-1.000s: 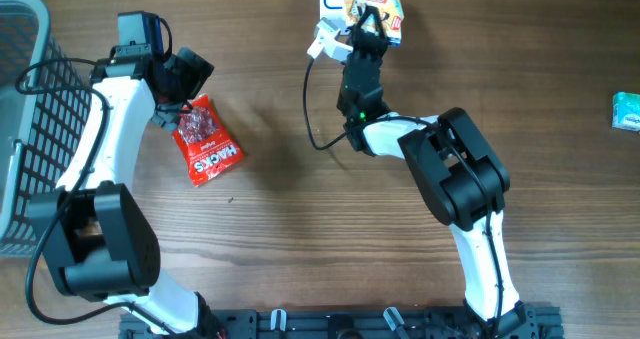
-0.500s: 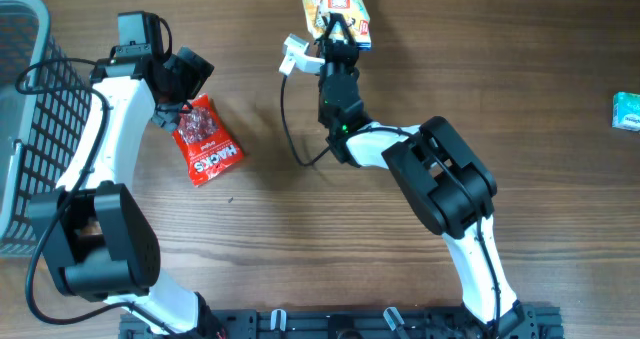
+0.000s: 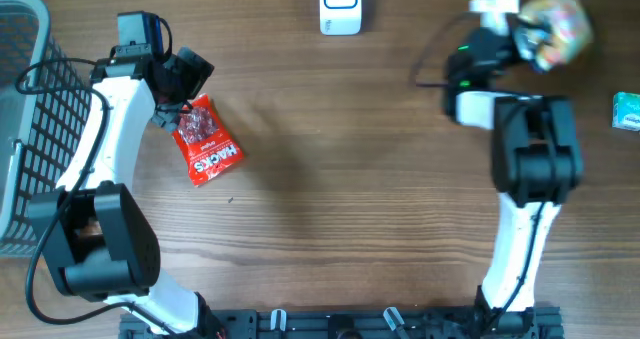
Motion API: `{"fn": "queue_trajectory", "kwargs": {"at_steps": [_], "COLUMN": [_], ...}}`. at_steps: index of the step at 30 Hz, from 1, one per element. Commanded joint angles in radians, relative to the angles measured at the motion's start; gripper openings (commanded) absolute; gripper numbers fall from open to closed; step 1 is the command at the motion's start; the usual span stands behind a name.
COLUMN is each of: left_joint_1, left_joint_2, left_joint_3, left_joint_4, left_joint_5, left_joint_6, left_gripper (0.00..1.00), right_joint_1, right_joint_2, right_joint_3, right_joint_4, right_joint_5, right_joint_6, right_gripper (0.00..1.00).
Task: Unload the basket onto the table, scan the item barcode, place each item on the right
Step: 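Move the cream bag to the right table edge and release it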
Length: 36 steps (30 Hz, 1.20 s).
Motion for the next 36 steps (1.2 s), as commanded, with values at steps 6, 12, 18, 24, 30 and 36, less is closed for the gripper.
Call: {"fn": "queue_trajectory", "kwargs": {"at_steps": [6,12,18,24,30,36], "left_joint_1": [0.004,0.004,0.004,0.004,0.004,0.004], "left_joint_2": [0.004,0.004,0.004,0.004,0.004,0.004], "left_joint_3": [0.003,0.003,0.003,0.003,0.003,0.003], "left_joint_4": [-0.001,-0.001,-0.001,-0.001,-0.001,-0.001], "left_joint_5": [-0.014,-0.014,-0.014,-0.014,-0.014,-0.014], "left_joint_6": [0.012,0.012,0.012,0.012,0.012,0.012], "left_gripper": [1.0,1.0,1.0,1.0,1.0,1.0], "right_joint_1": [-0.238,-0.225,-0.142,0.059,0.144,0.143], "right_joint_2": [-0.002,-0.002,-0.002,-0.003,-0.003,-0.005], "right_joint_3": [0.012,0.012,0.012,0.012,0.012,0.012], "right_joint_4": [-0.187,-0.198,-0.236,-0.239,-0.293,-0.537], "right_joint_5": [0.235,0.219,0.217,0.141,0.137,0.101], "right_joint_6": [0.27,0.314,0.318,0.237,0.224,0.385], "right_gripper": [0.47,0.94,1.0,1.0,1.0,1.0]}}
